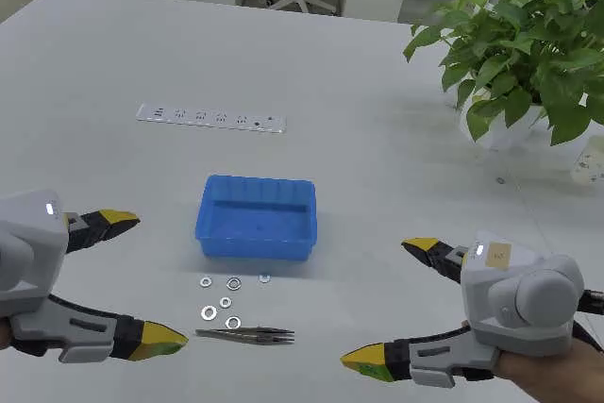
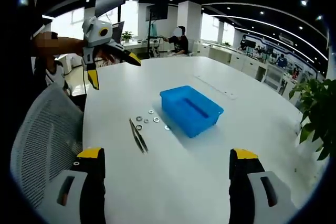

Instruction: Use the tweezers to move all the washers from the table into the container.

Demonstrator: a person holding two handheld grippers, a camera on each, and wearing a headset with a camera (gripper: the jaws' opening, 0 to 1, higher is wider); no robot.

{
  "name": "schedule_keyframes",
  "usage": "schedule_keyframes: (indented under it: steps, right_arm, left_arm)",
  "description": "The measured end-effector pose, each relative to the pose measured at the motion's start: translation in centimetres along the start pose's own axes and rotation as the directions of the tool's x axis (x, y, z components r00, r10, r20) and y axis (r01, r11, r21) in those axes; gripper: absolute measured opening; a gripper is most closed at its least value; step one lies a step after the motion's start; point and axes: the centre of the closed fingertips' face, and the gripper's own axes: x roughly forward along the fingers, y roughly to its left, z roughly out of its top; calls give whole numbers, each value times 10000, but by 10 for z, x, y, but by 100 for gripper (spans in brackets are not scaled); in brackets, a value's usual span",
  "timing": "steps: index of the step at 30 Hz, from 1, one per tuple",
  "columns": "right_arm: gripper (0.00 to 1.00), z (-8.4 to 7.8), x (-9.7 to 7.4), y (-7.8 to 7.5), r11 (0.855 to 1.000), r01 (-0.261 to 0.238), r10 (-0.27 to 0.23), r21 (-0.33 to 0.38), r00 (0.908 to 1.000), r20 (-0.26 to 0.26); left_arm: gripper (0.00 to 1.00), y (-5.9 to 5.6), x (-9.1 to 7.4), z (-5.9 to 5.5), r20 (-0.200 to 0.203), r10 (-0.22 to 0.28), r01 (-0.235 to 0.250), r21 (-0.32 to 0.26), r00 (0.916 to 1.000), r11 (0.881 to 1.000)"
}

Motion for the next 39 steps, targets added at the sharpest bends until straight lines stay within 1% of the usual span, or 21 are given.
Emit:
schedule_keyframes:
  steps: [5,20,28,39]
  right_arm:
    - [100,0,0,1,10000,-23,23,-20,10000,-25]
    - [100,3,0,0,10000,-13,13,-92,10000,14]
    - [99,2,-2,0,9999,11,-11,-162,10000,-1]
    - [99,5,-1,0,9998,-15,15,-217,10000,7]
  left_arm:
    - [99,0,-1,-1,-34,-1,1,39,10000,10000]
    - [99,0,-1,1,42,45,-46,58,10000,10000]
    - [99,-2,-1,0,-15,-9,9,151,10000,9999]
    - [99,-2,-2,1,22,-40,39,179,10000,9998]
